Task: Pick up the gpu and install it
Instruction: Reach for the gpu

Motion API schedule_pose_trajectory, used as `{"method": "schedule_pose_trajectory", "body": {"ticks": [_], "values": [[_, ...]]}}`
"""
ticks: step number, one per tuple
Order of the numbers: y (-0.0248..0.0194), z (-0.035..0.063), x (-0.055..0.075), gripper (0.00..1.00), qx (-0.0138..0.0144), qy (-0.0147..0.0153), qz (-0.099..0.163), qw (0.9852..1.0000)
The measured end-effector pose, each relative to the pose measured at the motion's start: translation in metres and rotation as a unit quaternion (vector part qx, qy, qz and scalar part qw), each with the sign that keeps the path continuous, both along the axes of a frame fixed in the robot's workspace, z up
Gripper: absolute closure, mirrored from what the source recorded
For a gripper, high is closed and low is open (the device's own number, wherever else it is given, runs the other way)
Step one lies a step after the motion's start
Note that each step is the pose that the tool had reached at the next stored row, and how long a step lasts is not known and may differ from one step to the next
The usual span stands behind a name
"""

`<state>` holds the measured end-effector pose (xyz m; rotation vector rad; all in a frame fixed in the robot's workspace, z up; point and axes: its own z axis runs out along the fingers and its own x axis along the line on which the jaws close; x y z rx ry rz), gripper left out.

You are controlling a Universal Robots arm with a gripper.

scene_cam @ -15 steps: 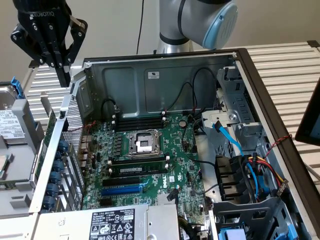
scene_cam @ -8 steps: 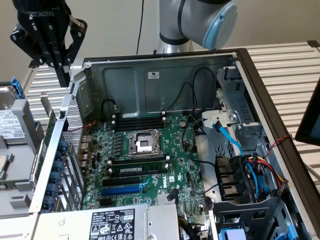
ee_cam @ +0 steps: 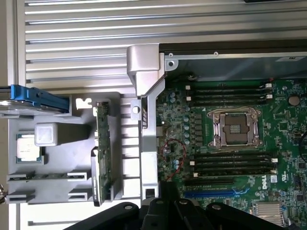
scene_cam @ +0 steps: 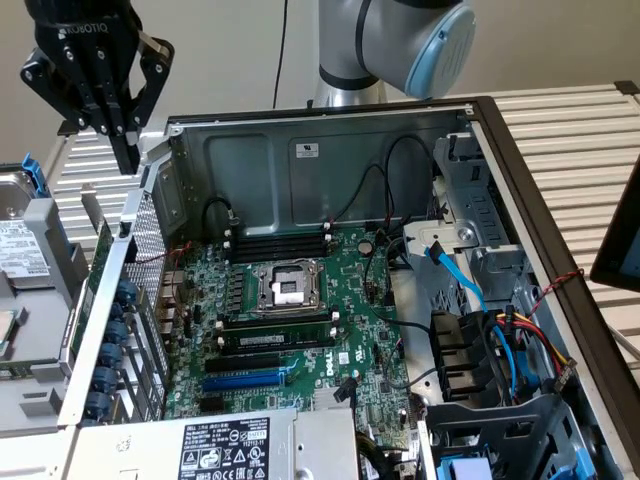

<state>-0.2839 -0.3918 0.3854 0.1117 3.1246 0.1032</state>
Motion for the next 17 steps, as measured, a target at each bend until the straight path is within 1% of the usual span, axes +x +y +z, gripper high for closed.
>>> {"method": "schedule_pose_trajectory", "body": {"ticks": [5,9,13,17], "values": [[-0.0001,0.0,-0.022,0.89,0.0002,0.0001,0.0,1.0],[-0.0002,0.0,-0.037,0.89,0.0018,0.0,0.0,1.0],[-0.0002,-0.0001,-0.055,0.89,0.0021,0.0,0.0,1.0],[-0.0002,-0.0003,-0.066,0.89,0.0021,0.0001,0.0,1.0]]}}
